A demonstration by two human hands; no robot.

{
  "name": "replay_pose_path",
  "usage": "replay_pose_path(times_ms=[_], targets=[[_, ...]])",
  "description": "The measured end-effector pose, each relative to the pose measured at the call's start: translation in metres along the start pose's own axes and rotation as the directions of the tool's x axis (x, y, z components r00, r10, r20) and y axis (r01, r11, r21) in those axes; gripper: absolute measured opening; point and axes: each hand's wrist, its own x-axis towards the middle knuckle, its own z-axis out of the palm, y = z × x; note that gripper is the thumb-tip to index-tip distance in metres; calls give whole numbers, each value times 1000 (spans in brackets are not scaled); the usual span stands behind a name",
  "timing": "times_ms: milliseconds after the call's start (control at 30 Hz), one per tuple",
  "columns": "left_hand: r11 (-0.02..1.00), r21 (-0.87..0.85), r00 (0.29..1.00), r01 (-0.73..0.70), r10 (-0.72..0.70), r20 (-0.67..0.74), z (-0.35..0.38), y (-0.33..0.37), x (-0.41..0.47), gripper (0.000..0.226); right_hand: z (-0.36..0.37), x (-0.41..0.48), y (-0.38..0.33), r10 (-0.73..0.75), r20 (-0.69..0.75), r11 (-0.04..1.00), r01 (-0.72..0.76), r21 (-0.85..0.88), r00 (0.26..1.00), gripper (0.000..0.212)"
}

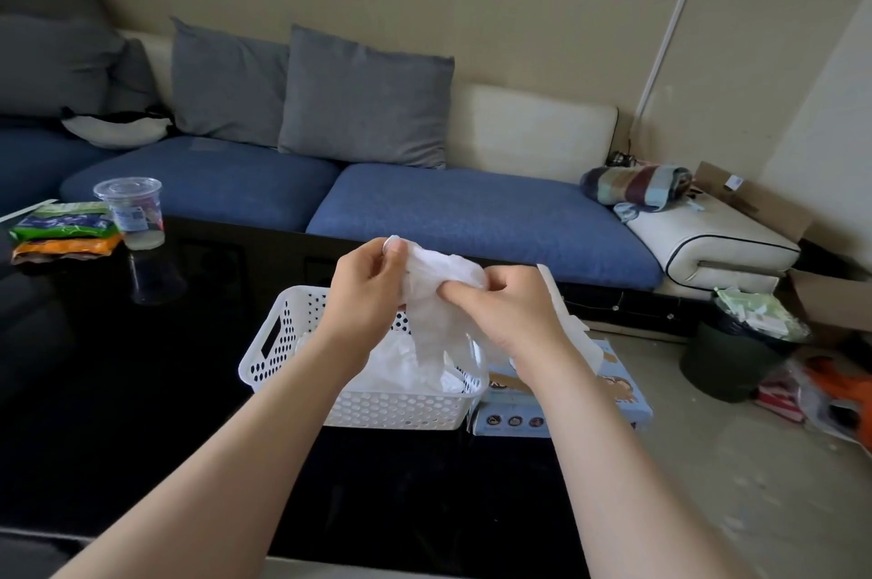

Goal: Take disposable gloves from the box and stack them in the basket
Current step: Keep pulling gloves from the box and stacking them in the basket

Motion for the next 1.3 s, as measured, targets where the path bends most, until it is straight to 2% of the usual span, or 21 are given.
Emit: replay_pose_path(times_ms=[100, 167, 233, 300, 367, 467, 533, 667, 767, 900, 1000, 1100, 1233, 1300], targets=[[990, -47, 989, 135, -132, 69, 0, 2, -1, 39, -8, 0, -5, -112, 59, 992, 108, 70, 992, 46], [979, -54, 976, 197, -190, 109, 0, 4, -3, 36, -11, 0, -5, -99, 161, 979, 67, 191, 982, 45], [975, -45, 973, 217, -212, 96, -1, 4, -3, 31, -12, 2, -2, -71, 179, 971, 28, 236, 981, 42], [971, -49, 971, 232, -229, 68, -3, 3, 1, 32, -12, 5, 2, -41, 168, 969, -2, 249, 985, 30], [973, -41, 973, 228, -226, 53, -3, 2, 2, 38, -13, 6, 4, -7, 222, 958, -57, 280, 975, 20], [982, -24, 982, 187, -187, 18, -4, 1, 1, 41, -11, 6, 6, 10, 273, 976, -68, 205, 962, 27], [987, -56, 989, 149, -148, 25, -5, 3, -1, 37, -9, 6, 8, -5, 266, 988, -36, 149, 964, 20], [993, 5, 992, 115, -115, 44, -10, 3, 0, 33, -12, 10, 8, -12, 236, 992, -18, 127, 972, 31], [985, 47, 986, 164, -165, 16, -12, 0, 3, 40, -18, 9, 6, 13, 305, 993, -49, 108, 952, 19], [981, 93, 985, 168, -172, 31, -16, -2, 5, 48, -23, 7, 9, 75, 417, 980, -144, 135, 906, 21], [957, 213, 976, 198, -213, 52, -17, -5, 4, 52, -22, 14, 17, 98, 393, 960, -191, 206, 915, 20], [907, 370, 974, 199, -225, 27, -17, -6, 1, 46, -18, 21, 21, 153, 325, 946, -233, 224, 933, 16], [896, 406, 974, 180, -221, 55, -22, -10, 0, 46, -17, 23, 27, 233, 269, 969, -246, 16, 935, 19], [897, 404, 968, 181, -234, 86, -25, -13, -1, 47, -16, 22, 30, 159, 207, 986, -142, -91, 965, 17]])
